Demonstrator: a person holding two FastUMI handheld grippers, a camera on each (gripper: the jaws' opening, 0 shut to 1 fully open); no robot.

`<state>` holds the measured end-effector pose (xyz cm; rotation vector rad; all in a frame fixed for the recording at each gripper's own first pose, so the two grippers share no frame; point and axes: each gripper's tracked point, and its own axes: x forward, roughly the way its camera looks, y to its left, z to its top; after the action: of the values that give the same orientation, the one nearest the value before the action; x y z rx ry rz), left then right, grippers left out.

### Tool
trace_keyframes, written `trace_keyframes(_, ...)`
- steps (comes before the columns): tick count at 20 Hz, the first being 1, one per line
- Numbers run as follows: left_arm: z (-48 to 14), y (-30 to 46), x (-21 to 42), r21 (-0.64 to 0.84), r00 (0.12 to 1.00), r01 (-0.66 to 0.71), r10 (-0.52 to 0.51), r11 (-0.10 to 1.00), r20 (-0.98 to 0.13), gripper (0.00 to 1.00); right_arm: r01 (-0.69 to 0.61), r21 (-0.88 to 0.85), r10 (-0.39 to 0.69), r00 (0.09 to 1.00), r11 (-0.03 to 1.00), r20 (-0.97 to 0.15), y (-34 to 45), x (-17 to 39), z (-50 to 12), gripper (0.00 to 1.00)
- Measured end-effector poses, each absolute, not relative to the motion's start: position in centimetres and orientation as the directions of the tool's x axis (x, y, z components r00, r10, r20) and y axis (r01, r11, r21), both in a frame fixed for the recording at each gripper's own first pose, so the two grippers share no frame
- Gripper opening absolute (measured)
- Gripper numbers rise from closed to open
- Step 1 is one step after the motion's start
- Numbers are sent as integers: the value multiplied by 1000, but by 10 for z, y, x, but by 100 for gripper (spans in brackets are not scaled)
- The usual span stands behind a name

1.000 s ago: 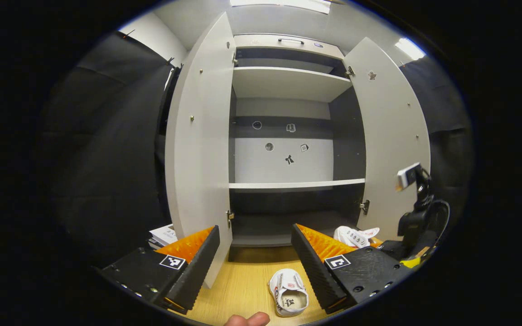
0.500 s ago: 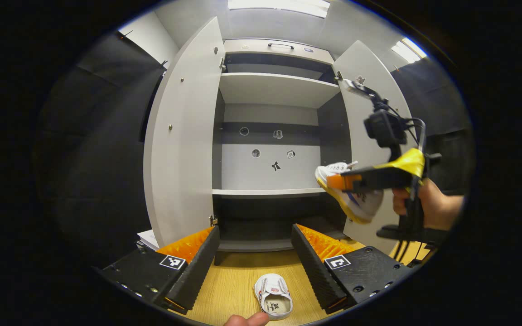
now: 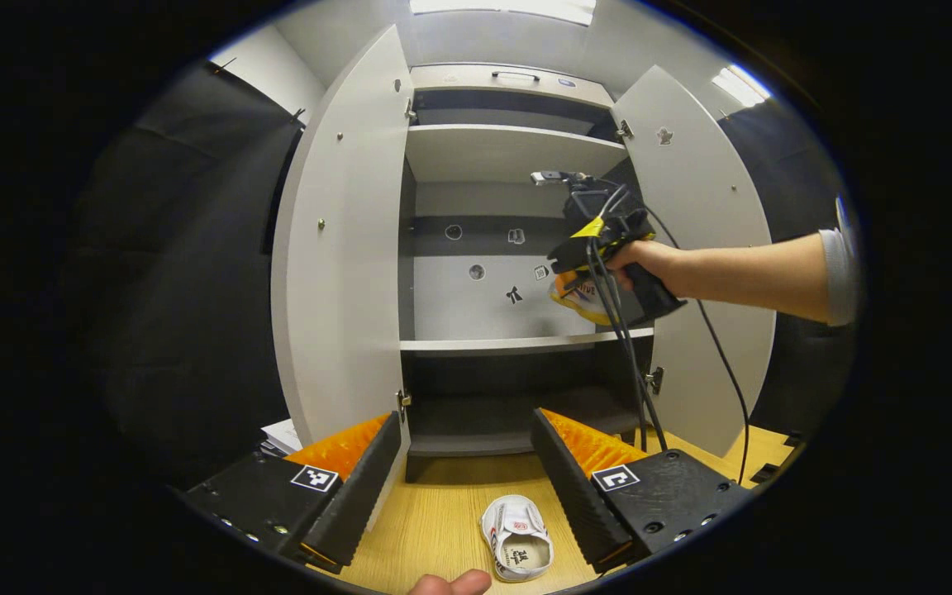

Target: Grab one shoe with the right hand and put it into the shoe cabinet, grab the other shoe with the left hand and put it into the shoe cabinet; then close the right door with the right hand and the left door with the left hand.

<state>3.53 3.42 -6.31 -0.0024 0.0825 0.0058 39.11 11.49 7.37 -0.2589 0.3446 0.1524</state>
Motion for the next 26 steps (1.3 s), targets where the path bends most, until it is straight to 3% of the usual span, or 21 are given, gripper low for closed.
trace_keyframes(6,-67,53,37,1,994,-57,57,998,-89,95,-227,-273,61,859,935,-508,128,432,36,3)
trace_keyframes(13,-79,71,27,15,989,-96,97,995,-112,96,-191,-219,38,829,957,-558,126,441,24,6)
trace_keyframes(15,-81,71,27,9,988,-96,97,995,-117,96,-172,-237,16,837,956,-546,122,441,28,8)
trace_keyframes(18,-78,69,27,2,990,-93,92,996,-108,95,-182,-248,27,853,952,-521,126,430,44,25)
trace_keyframes(19,-77,68,26,2,991,-88,87,996,-103,96,-188,-249,37,861,950,-508,127,422,51,51)
trace_keyframes(20,-76,66,27,3,992,-83,83,997,-98,96,-185,-247,46,876,951,-481,126,414,63,38)
trace_keyframes(21,-75,64,26,4,993,-77,78,997,-92,96,-174,-237,53,894,956,-445,124,405,76,52)
trace_keyframes(22,-74,63,26,4,993,-74,74,997,-87,96,-178,-221,76,911,959,-404,124,393,90,46)
trace_keyframes(26,-75,53,27,-16,995,-48,46,999,-87,95,-185,-180,139,961,966,-240,113,325,131,48)
